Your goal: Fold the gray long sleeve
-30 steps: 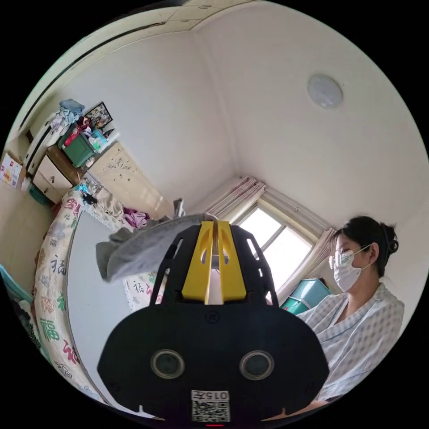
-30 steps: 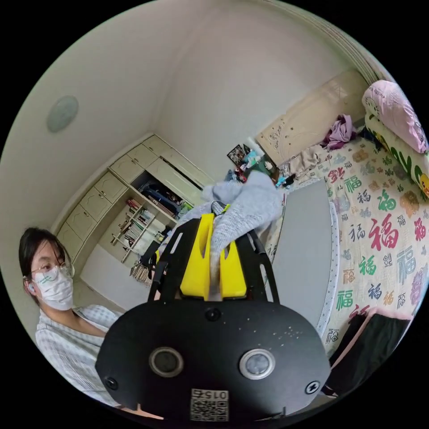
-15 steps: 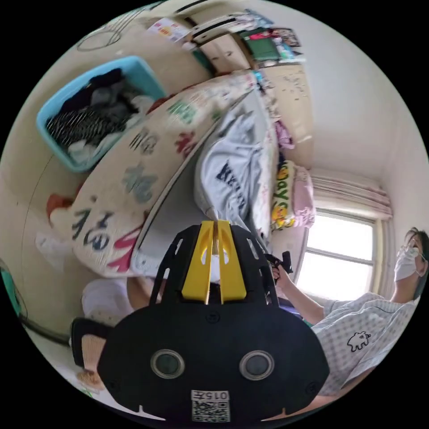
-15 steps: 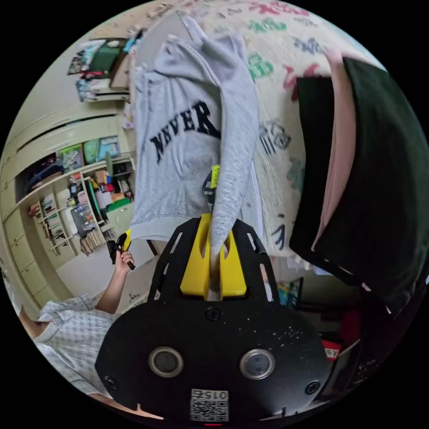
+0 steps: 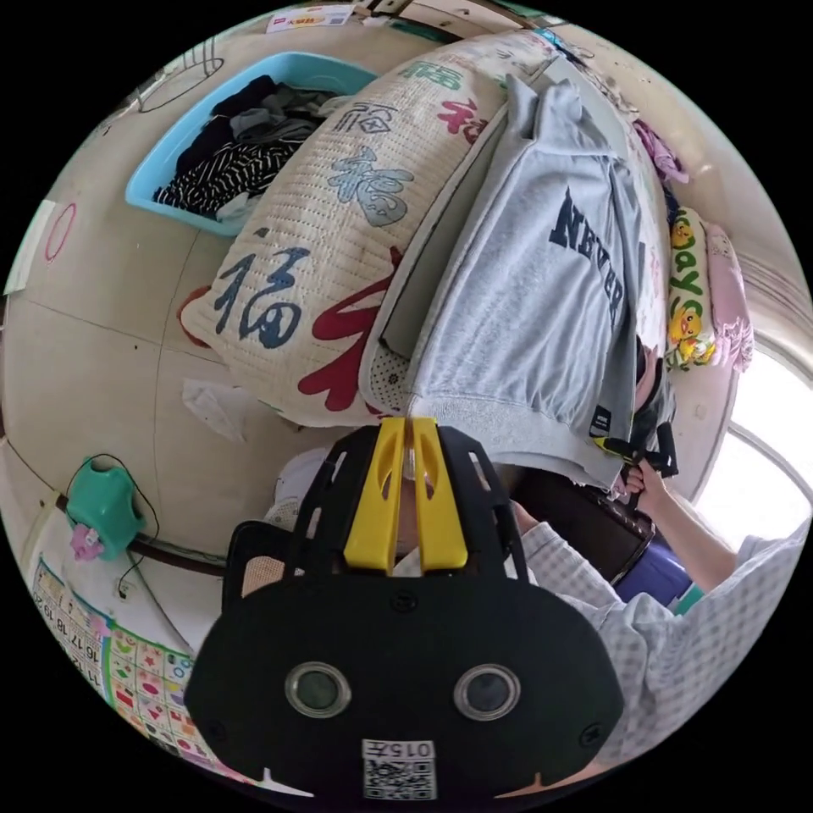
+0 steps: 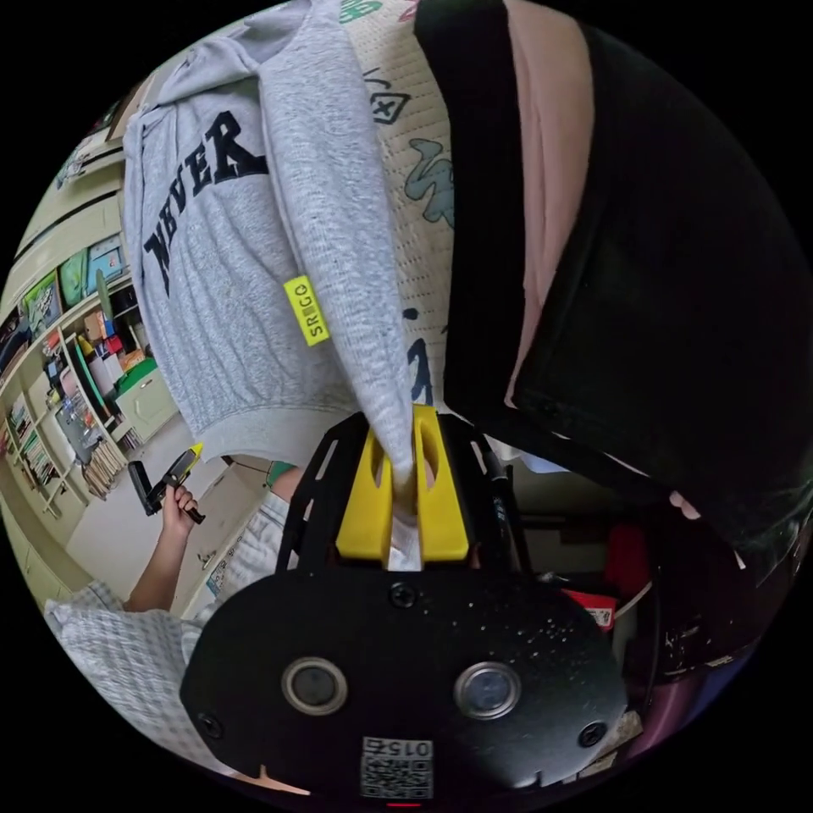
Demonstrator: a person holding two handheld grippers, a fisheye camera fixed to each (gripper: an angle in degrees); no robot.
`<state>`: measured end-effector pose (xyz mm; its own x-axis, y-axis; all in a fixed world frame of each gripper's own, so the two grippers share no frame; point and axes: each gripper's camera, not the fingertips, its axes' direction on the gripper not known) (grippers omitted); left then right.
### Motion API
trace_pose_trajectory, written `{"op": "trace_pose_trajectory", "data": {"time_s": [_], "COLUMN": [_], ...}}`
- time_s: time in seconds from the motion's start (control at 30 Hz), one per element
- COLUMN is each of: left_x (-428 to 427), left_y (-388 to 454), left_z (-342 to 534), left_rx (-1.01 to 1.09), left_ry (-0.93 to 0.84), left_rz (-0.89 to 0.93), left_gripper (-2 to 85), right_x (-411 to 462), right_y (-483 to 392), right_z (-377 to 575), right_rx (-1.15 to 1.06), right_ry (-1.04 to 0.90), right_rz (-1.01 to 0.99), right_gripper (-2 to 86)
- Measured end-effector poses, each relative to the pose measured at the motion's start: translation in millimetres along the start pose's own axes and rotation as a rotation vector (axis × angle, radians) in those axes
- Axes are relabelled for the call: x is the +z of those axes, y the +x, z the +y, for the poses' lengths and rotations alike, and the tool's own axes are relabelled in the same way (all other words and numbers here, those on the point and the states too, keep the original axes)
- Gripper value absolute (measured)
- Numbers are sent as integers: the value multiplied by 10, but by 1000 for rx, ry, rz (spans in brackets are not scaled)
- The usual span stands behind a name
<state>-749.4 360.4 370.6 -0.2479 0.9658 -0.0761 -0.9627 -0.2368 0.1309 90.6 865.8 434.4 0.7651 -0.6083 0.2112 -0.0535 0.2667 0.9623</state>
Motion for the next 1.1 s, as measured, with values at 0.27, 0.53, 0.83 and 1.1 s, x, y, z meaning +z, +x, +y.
{"op": "trace_pose_trajectory", "data": {"time_s": [0.27,0.53,0.83,1.1], "left_x": [-66,-583,-424,-30], "left_y": [-34,799,1956,2253], "left_z": [97,-678,-2561,-3987], "left_rx": [-88,104,278,185], "left_ry": [-11,280,427,381], "left_rz": [-153,-81,115,173], "left_gripper": [-5,41,78,112], "right_x": [-62,-585,-1577,-1869], "right_y": [437,552,-415,-1077], "right_z": [6,16,-1416,-3014], "right_rx": [45,82,-337,-365], "right_ry": [-16,101,363,413], "right_rz": [-12,-17,-95,-202], "right_gripper": [74,49,85,143]}}
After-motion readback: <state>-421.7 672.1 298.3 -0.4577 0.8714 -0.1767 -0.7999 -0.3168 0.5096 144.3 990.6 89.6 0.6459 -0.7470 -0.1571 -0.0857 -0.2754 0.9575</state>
